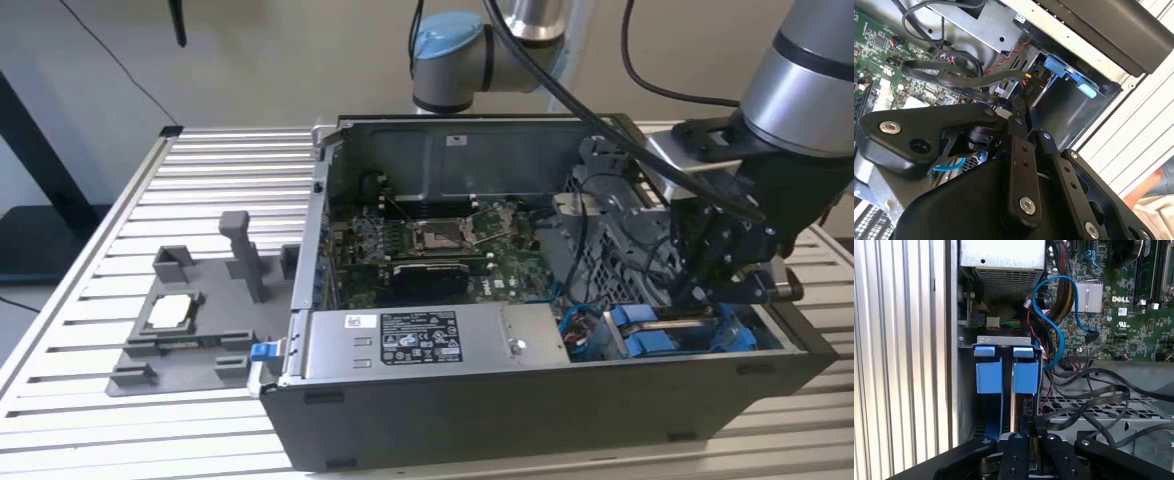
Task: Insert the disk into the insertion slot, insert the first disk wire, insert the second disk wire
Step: 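Insert the second disk wire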
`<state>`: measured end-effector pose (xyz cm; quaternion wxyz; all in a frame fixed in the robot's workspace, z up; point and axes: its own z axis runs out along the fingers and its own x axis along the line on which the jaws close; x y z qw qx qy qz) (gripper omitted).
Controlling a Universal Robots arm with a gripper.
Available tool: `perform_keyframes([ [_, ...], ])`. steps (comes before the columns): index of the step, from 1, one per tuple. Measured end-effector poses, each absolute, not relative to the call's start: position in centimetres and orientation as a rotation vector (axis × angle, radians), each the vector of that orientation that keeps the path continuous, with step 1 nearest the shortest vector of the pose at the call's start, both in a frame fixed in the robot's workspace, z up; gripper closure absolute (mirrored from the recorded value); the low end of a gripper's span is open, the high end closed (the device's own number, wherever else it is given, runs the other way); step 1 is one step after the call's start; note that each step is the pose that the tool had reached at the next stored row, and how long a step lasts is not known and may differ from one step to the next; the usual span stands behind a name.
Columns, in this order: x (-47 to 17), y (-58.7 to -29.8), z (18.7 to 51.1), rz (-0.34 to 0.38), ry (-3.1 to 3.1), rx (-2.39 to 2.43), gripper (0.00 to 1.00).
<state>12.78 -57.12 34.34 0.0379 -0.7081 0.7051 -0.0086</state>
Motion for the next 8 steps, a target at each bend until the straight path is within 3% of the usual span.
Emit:
perform_keyframes([
  [8,12.77,-57.13,34.18,-0.04,2.155,-2.167,0.84],
])
